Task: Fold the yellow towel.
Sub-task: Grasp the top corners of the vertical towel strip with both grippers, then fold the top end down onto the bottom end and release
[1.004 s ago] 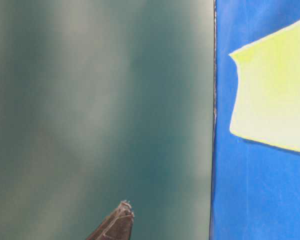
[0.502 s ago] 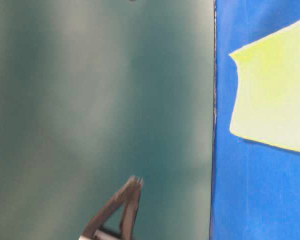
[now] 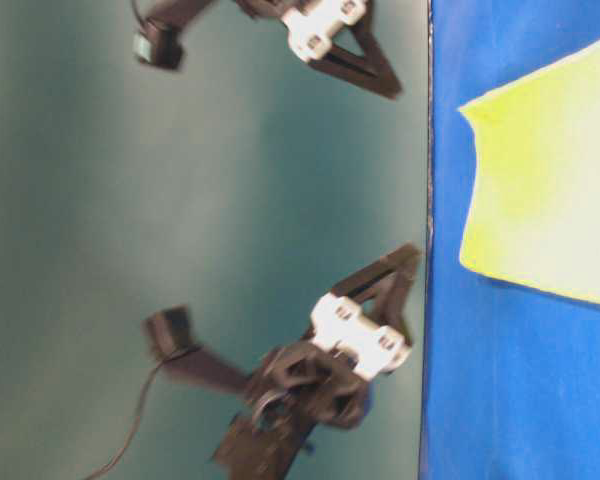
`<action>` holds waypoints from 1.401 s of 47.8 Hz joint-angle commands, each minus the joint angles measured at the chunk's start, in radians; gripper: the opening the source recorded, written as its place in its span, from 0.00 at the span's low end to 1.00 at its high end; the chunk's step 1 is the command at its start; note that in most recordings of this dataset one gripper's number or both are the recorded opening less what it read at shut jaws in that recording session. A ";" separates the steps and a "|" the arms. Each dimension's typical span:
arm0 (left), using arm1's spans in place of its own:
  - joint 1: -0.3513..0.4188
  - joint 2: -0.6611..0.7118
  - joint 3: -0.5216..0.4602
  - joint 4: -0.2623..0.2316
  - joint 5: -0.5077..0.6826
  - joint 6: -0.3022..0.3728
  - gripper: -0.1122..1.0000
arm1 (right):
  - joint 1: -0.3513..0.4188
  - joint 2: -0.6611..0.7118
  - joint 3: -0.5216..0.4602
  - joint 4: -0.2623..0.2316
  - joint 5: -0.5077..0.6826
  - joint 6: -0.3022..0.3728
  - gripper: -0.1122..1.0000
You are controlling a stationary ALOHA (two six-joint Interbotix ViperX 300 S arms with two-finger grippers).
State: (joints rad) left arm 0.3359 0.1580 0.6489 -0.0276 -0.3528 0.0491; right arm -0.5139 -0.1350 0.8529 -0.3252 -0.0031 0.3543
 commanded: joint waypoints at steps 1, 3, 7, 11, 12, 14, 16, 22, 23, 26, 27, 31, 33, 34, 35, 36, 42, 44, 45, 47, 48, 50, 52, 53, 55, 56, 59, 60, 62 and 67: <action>0.021 0.034 -0.046 0.002 -0.008 -0.002 0.79 | 0.000 0.051 -0.035 0.000 -0.011 0.002 0.65; 0.032 0.063 -0.060 0.002 -0.008 -0.002 0.79 | 0.000 0.080 -0.046 0.000 -0.012 0.002 0.65; 0.049 0.106 -0.077 0.002 -0.009 -0.002 0.79 | 0.000 0.120 -0.057 0.000 -0.021 0.002 0.65; 0.063 0.143 -0.089 0.002 -0.014 -0.002 0.79 | -0.005 0.150 -0.063 0.000 -0.031 0.002 0.65; 0.067 0.150 -0.092 0.002 -0.015 -0.002 0.79 | -0.006 0.158 -0.063 0.000 -0.032 0.002 0.65; 0.074 0.163 -0.095 0.002 -0.017 -0.002 0.78 | -0.009 0.172 -0.066 0.000 -0.032 0.002 0.65; 0.080 0.176 -0.097 0.002 -0.021 -0.002 0.77 | -0.015 0.187 -0.066 0.002 -0.032 0.002 0.65; 0.087 0.187 -0.092 0.002 -0.023 -0.002 0.77 | -0.018 0.213 -0.067 0.002 -0.032 0.003 0.65; 0.087 0.187 -0.091 0.002 -0.025 -0.002 0.77 | -0.018 0.215 -0.067 0.002 -0.032 0.003 0.65; 0.087 0.184 -0.086 0.002 -0.023 -0.002 0.76 | -0.018 0.219 -0.066 0.002 -0.031 0.005 0.65; 0.087 0.184 -0.084 0.002 -0.023 -0.002 0.76 | -0.018 0.222 -0.066 0.003 -0.029 0.005 0.65; 0.086 0.183 -0.078 0.002 -0.020 -0.002 0.75 | -0.020 0.222 -0.066 0.002 -0.028 0.005 0.63; 0.087 0.183 -0.075 0.002 -0.018 -0.002 0.73 | -0.018 0.222 -0.063 -0.002 -0.028 0.003 0.60; 0.086 0.183 -0.074 0.002 -0.017 -0.002 0.72 | -0.018 0.224 -0.063 -0.002 -0.028 0.002 0.58; 0.086 0.181 -0.074 0.000 -0.015 -0.002 0.70 | -0.018 0.222 -0.061 -0.002 -0.028 0.000 0.55; 0.087 0.181 -0.072 0.002 -0.014 -0.002 0.69 | -0.018 0.224 -0.060 -0.003 -0.028 0.000 0.51; 0.086 0.181 -0.071 0.002 -0.006 -0.002 0.49 | -0.018 0.224 -0.055 -0.006 -0.032 0.000 0.21; 0.086 0.181 -0.071 0.002 -0.008 0.000 0.43 | -0.018 0.224 -0.054 -0.005 -0.032 0.000 0.14; 0.086 0.181 -0.071 0.002 -0.006 0.000 0.40 | -0.020 0.224 -0.054 -0.005 -0.032 0.000 0.13; 0.084 0.179 -0.071 0.002 -0.006 0.003 0.32 | -0.020 0.222 -0.054 -0.003 -0.032 0.002 0.13; 0.083 0.179 -0.071 0.002 -0.008 0.006 0.29 | -0.018 0.222 -0.054 -0.003 -0.032 0.002 0.13; 0.080 0.179 -0.071 0.002 -0.008 0.011 0.24 | -0.018 0.222 -0.054 -0.002 -0.032 0.005 0.13; 0.078 0.179 -0.071 0.002 -0.006 0.012 0.20 | -0.018 0.222 -0.054 -0.002 -0.032 0.008 0.13; 0.077 0.179 -0.071 0.002 -0.008 0.014 0.18 | -0.018 0.222 -0.055 -0.002 -0.034 0.011 0.13; 0.077 0.179 -0.071 0.002 -0.006 0.014 0.16 | -0.020 0.224 -0.054 0.000 -0.038 0.012 0.13; 0.075 0.179 -0.071 0.002 -0.006 0.014 0.15 | -0.018 0.222 -0.054 0.000 -0.040 0.014 0.13; 0.075 0.178 -0.069 0.002 -0.006 0.014 0.14 | -0.018 0.222 -0.054 0.003 -0.046 0.015 0.13; 0.075 0.176 -0.071 0.002 -0.006 0.014 0.14 | -0.018 0.222 -0.055 0.005 -0.049 0.017 0.13; 0.075 0.172 -0.071 0.002 -0.003 0.015 0.14 | -0.018 0.221 -0.055 0.009 -0.049 0.017 0.13; 0.075 0.143 -0.071 0.002 0.006 0.018 0.14 | -0.018 0.206 -0.060 0.014 -0.043 0.017 0.13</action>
State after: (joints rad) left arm 0.4111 0.3528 0.5844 -0.0276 -0.3482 0.0644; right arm -0.5292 0.0982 0.8038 -0.3160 -0.0430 0.3697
